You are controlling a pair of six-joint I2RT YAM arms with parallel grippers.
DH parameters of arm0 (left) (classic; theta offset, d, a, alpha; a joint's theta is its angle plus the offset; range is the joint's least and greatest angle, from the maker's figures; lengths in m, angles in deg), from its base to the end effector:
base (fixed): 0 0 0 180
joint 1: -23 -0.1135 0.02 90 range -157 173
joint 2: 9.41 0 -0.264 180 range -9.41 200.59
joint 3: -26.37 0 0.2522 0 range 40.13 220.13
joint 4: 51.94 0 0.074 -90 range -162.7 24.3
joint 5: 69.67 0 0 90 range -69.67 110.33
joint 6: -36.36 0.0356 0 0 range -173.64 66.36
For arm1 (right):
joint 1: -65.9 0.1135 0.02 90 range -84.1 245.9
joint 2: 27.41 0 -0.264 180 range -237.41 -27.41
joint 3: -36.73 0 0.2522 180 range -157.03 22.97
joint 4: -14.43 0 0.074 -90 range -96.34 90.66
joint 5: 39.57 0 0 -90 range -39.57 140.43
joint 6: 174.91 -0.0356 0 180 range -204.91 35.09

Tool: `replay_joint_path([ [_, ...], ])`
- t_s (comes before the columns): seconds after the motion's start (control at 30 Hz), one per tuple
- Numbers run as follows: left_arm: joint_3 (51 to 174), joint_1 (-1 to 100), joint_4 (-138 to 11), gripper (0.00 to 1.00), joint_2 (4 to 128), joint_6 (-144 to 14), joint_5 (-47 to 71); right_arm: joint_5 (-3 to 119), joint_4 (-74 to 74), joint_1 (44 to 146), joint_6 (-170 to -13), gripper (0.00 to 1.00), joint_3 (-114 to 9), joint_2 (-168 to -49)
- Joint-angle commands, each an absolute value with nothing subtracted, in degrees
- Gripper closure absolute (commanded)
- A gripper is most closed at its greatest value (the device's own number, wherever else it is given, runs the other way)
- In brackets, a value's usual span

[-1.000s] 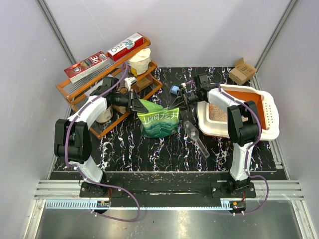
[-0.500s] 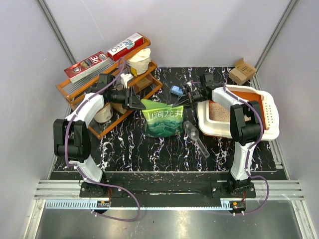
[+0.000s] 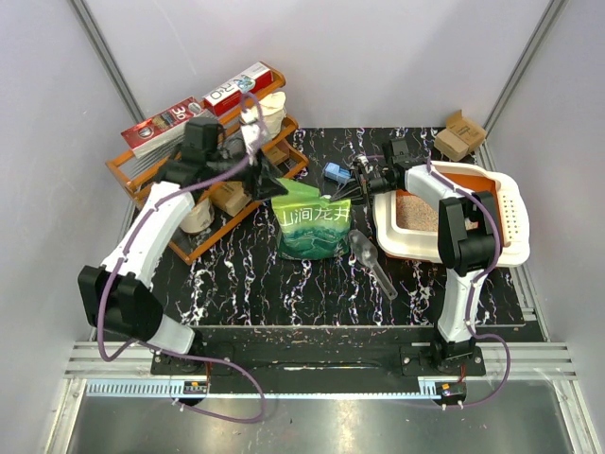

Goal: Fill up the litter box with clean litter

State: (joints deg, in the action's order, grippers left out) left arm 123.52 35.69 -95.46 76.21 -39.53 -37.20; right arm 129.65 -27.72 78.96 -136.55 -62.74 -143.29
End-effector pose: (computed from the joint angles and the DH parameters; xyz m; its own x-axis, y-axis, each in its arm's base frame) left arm 0.3114 -0.1009 0.3778 -0.3023 0.2022 -0.9315 0.9174 0.3271 -0.2267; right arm 0.4005 0.1288 0.2110 -0.9403 -0.0676 0.3335 0.3157 0.1924 0.9291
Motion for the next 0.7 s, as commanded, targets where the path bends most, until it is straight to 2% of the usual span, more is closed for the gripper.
replay_joint_path([
  [0.0,120.72,43.9,-96.01,0.39,73.64,-13.34,-32.5,135.86,-28.25,78.9,-138.44,1.0,-65.62,-141.49],
  [0.1,121.6,48.57,-97.16,0.39,75.66,-1.81,-29.68,135.95,-28.16,78.91,-138.53,1.0,-65.62,-141.5],
  [0.43,126.78,53.93,-100.41,0.42,84.45,6.39,-24.33,136.13,-26.41,78.91,-139.58,1.0,-64.92,-141.23],
  [0.67,128.19,54.2,-100.33,0.55,87.53,6.39,-22.47,136.13,-26.4,78.82,-139.76,1.0,-64.83,-141.14],
])
